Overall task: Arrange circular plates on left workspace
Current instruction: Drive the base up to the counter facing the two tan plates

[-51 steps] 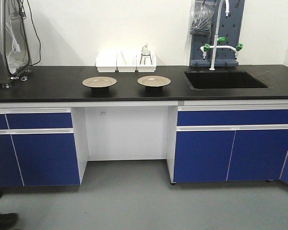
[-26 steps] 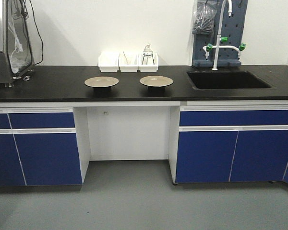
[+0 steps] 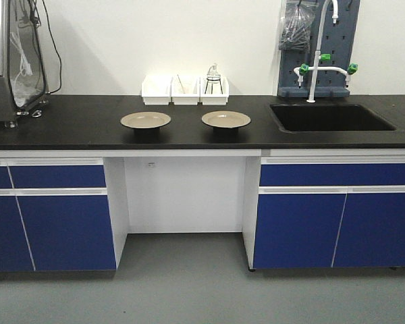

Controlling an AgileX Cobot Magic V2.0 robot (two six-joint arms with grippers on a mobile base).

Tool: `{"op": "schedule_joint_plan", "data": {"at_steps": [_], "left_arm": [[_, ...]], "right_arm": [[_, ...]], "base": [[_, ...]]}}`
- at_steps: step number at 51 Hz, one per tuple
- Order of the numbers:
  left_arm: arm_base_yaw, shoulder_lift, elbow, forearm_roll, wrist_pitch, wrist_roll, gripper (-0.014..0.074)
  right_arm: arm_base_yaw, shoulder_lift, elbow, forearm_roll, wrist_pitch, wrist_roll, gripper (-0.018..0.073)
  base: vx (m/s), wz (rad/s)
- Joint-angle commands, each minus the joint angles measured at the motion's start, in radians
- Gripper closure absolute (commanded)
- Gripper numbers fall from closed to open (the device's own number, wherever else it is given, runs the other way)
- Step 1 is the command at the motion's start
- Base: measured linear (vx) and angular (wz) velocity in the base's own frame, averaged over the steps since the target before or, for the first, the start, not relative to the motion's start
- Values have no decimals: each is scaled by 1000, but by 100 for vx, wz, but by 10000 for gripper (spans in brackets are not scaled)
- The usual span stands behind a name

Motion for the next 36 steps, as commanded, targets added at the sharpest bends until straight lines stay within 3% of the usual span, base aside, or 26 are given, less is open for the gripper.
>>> {"op": "schedule_joint_plan", "data": {"at_steps": [1, 36], "left_arm": [[0, -6, 18, 0, -87, -10, 596], [0, -6, 18, 0, -87, -10, 596]], "right_arm": [[-4, -14, 21, -1, -80, -6, 563], [-4, -14, 21, -1, -78, -6, 563]], "base": [[27, 1], [43, -1]]}}
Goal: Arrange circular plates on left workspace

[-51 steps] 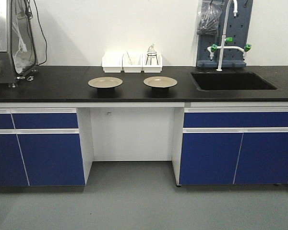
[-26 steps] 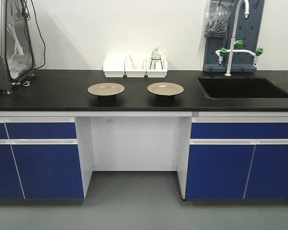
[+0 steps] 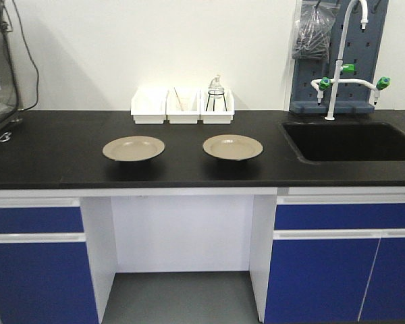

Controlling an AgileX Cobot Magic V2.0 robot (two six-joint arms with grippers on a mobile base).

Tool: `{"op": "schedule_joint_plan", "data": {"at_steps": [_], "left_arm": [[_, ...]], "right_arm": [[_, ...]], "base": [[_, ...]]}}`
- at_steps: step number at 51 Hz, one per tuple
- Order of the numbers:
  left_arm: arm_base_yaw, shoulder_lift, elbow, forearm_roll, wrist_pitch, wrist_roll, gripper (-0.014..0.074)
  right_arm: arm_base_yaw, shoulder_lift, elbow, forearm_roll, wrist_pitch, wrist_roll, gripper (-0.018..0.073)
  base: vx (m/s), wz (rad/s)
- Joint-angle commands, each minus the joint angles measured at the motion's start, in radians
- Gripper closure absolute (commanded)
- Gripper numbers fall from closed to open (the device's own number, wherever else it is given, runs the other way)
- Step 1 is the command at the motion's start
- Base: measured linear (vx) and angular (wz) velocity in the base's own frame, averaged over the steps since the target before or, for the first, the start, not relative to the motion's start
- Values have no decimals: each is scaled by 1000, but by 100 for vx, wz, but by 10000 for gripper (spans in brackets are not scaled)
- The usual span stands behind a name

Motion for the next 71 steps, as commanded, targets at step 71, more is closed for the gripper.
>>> {"op": "schedule_joint_plan", "data": {"at_steps": [71], "left_arm": [[0, -6, 18, 0, -87, -10, 596]], "right_arm": [[-4, -14, 21, -1, -76, -6, 563]], "base": [[49, 0]]}}
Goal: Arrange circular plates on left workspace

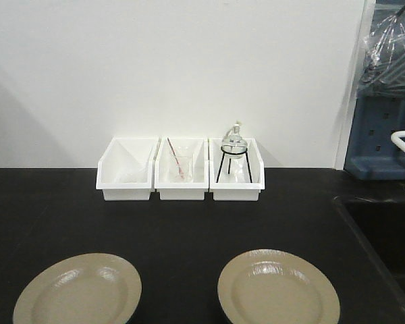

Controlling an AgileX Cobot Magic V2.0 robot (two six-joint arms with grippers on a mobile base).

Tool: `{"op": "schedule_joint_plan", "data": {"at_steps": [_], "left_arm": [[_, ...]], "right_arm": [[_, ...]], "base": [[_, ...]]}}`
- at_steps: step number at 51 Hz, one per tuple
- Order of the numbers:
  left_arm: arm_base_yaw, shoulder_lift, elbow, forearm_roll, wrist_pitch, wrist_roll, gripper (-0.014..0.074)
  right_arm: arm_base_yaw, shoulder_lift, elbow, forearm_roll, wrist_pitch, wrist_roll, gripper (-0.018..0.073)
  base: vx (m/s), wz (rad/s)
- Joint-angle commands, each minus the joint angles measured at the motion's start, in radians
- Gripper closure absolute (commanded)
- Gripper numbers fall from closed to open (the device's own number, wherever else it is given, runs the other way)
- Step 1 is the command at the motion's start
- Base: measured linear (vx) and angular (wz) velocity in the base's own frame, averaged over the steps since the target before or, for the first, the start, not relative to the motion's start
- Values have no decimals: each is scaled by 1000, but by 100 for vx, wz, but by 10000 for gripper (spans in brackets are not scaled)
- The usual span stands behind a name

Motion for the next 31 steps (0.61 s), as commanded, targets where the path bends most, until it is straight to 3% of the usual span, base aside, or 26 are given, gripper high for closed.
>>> {"op": "schedule_joint_plan", "data": {"at_steps": [1, 31], "left_arm": [[0, -6, 18, 0, -87, -10, 596], [0, -6, 18, 0, -87, -10, 596]], "right_arm": [[-4, -14, 21, -1, -77, -6, 563], [-4, -14, 21, -1, -77, -6, 563]], "base": [[32, 4], [15, 5]]}}
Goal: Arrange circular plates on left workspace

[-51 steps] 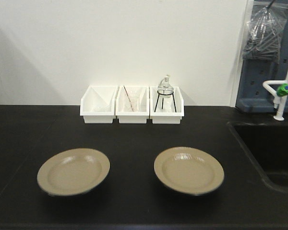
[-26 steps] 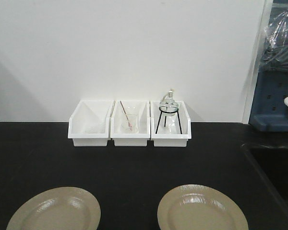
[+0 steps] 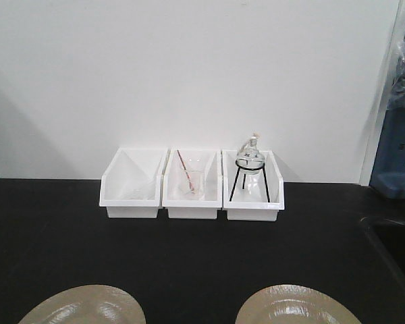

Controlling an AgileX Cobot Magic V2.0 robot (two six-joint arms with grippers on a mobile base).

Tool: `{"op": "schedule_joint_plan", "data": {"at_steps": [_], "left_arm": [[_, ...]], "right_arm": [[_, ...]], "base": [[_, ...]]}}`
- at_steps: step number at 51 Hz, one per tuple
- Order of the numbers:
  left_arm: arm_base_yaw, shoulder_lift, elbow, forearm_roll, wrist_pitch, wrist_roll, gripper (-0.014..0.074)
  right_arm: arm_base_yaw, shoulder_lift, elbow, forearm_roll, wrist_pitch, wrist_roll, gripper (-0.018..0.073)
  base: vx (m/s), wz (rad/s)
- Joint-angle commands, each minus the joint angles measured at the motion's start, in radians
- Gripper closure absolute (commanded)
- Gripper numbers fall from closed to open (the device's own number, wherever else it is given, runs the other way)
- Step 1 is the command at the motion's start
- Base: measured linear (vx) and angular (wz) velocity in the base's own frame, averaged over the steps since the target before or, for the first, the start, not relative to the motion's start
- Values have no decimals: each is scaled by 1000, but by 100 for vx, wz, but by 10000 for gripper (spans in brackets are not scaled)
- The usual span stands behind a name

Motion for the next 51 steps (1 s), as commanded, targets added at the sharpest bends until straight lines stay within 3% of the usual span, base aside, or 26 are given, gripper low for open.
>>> {"op": "schedule_joint_plan", "data": {"at_steps": [1, 29, 36, 40, 43, 46, 51], "left_arm": [[0, -6, 18, 0, -87, -10, 596], [0, -6, 18, 0, -89, -10, 596], [0, -6, 18, -3, -206, -14, 596], [-1, -6, 6, -37, -295, -73, 596], [-1, -6, -25, -120, -328, -195, 596], [-1, -6, -76, -189, -267, -315, 596], [-2, 18, -157, -185, -141, -349, 596]], "right_arm": [[-4, -14, 21, -1, -77, -6, 563], [-4, -14, 18, -1, -113, -6, 563], [-4, -14, 18, 7, -233, 3, 563], [-4, -13, 2, 17, -260, 30, 563], [-4, -5, -34, 51, -235, 82, 563], [-4, 14, -90, 81, -166, 131, 563], [-4, 76, -184, 126, -45, 183, 563]], "base": [[3, 1], [0, 0], [0, 0], [0, 0], [0, 0], [0, 0], [0, 0]]}}
